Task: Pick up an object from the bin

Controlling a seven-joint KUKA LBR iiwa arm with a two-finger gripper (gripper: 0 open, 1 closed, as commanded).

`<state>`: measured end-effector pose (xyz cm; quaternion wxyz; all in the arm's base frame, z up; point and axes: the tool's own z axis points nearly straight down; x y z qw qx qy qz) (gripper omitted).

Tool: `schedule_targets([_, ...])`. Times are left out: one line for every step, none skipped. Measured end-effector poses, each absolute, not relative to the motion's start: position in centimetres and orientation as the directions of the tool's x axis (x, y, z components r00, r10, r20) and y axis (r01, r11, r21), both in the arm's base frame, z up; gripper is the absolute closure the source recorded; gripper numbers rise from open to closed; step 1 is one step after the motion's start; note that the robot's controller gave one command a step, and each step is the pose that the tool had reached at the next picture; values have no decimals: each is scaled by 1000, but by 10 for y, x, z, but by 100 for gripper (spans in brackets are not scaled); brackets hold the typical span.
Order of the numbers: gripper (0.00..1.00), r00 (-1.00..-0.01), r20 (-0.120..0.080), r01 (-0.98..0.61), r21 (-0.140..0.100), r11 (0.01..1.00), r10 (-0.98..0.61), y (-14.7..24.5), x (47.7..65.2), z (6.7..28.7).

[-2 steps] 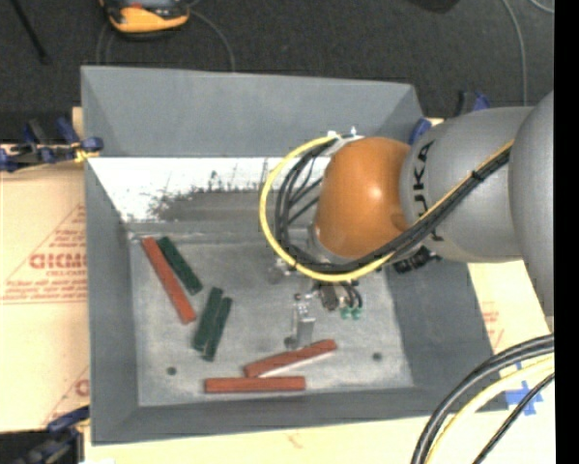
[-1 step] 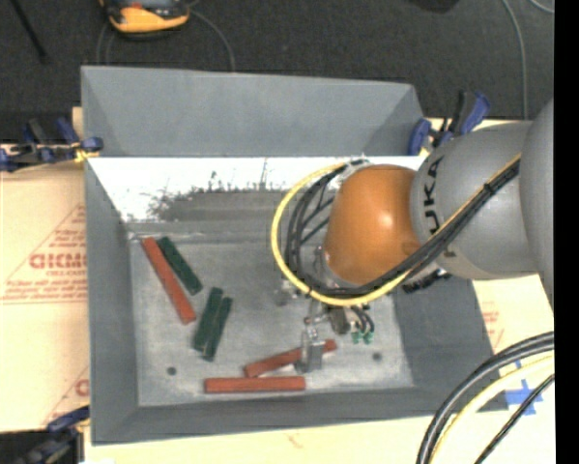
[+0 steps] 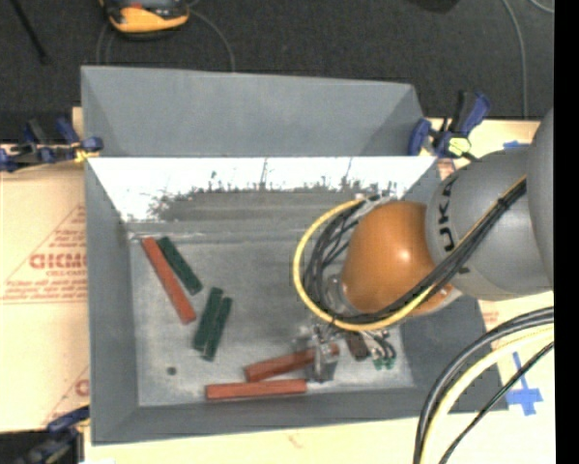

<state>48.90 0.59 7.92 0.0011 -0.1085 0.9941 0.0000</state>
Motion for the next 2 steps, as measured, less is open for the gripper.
schedule_targets([100, -977, -2, -215, 0, 977, -215, 6, 489, 79])
schedule_targets([100, -959, -12, -282, -4, 960, -282, -7, 515, 252])
